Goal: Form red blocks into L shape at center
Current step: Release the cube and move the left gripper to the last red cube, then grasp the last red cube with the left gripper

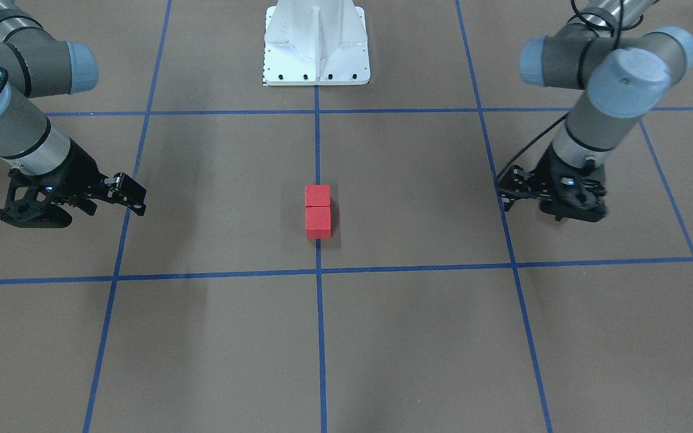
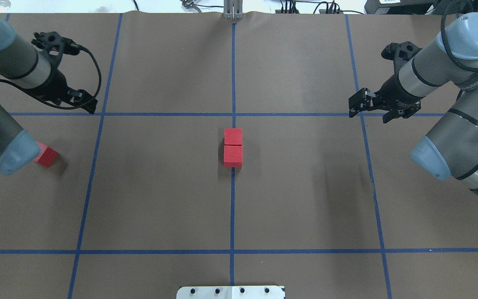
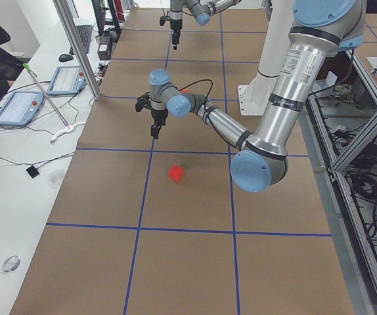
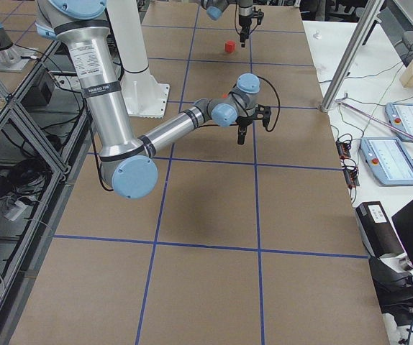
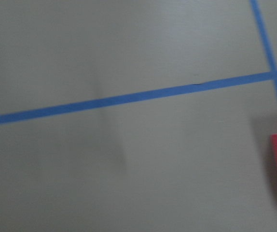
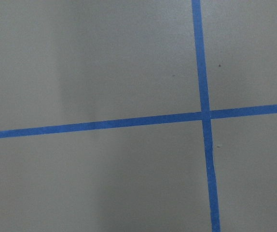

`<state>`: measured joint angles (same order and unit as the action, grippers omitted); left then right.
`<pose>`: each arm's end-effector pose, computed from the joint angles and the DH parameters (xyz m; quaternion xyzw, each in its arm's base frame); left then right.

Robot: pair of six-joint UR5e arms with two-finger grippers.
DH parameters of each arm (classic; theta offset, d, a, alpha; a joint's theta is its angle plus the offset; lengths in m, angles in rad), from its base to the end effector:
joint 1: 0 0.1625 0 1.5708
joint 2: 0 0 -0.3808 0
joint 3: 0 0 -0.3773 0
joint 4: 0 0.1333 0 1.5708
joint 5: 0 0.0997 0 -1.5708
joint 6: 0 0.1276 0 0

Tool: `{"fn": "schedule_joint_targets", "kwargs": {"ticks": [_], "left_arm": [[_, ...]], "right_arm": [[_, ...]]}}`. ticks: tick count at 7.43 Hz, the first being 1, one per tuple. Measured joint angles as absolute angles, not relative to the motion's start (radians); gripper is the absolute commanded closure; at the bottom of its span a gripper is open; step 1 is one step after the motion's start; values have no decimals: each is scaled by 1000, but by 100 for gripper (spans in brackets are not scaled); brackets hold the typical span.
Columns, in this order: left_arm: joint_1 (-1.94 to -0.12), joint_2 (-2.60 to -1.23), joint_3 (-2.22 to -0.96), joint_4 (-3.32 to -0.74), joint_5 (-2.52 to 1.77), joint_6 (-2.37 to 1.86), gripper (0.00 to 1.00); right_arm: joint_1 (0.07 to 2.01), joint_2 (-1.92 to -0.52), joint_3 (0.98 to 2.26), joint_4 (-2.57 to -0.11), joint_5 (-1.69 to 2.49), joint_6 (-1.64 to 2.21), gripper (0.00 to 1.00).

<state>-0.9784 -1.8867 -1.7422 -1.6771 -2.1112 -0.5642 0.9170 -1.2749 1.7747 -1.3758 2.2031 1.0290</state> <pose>0.2764 -0.5318 0.3827 0.0965 0.3678 0.0911 0.9204 -0.3097 -0.4993 0.3612 -0.0023 -0.4361 0.0627 0.8977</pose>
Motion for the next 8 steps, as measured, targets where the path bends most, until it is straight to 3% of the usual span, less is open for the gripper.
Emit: {"fn": "schedule_joint_targets", "kwargs": {"ticks": [3, 8], "left_arm": [[-1065, -1803, -1634, -1746, -2163, -403, 0], [-982, -1692, -1629, -1918, -2206, -369, 0]], "right_arm": [[913, -1275, 1779, -1375, 2188, 1052, 1], [903, -1275, 1782, -1374, 2187, 1081, 1]]}}
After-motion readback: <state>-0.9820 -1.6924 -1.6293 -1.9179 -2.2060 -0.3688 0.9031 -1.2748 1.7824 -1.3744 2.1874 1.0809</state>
